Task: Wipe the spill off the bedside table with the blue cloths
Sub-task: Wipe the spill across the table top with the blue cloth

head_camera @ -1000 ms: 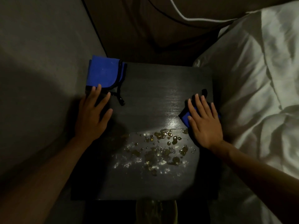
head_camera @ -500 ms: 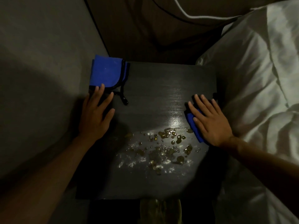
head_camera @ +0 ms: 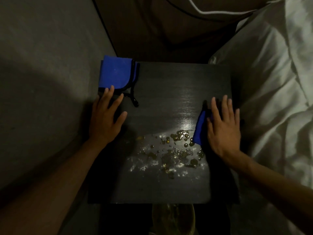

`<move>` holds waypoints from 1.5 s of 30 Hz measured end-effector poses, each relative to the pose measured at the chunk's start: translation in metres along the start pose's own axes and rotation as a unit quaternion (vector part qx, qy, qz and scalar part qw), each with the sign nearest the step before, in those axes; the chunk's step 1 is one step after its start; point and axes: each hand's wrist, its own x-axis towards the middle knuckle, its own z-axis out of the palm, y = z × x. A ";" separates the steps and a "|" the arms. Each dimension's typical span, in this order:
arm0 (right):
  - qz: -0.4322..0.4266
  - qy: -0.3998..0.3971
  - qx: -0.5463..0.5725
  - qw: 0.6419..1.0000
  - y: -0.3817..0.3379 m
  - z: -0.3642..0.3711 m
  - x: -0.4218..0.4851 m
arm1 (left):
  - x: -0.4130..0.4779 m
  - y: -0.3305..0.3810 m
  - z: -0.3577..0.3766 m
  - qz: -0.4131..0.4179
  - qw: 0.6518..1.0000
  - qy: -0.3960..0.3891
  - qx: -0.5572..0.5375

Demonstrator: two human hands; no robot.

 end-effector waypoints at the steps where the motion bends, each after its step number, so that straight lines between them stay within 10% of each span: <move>1: -0.062 0.003 -0.029 0.998 0.011 -0.005 0.002 | 0.000 0.000 0.000 0.000 1.000 0.000 0.001; 5: -0.203 -0.052 -0.083 0.974 0.038 0.003 0.002 | 0.001 -0.002 0.001 0.002 1.000 0.001 0.000; 23: 0.162 0.061 -0.004 0.985 -0.067 0.046 -0.029 | 0.001 -0.003 -0.001 -0.002 1.000 0.003 -0.027; 45: 0.168 0.089 0.026 0.981 -0.239 0.081 -0.042 | 0.005 -0.004 -0.006 -0.011 0.999 -0.011 -0.047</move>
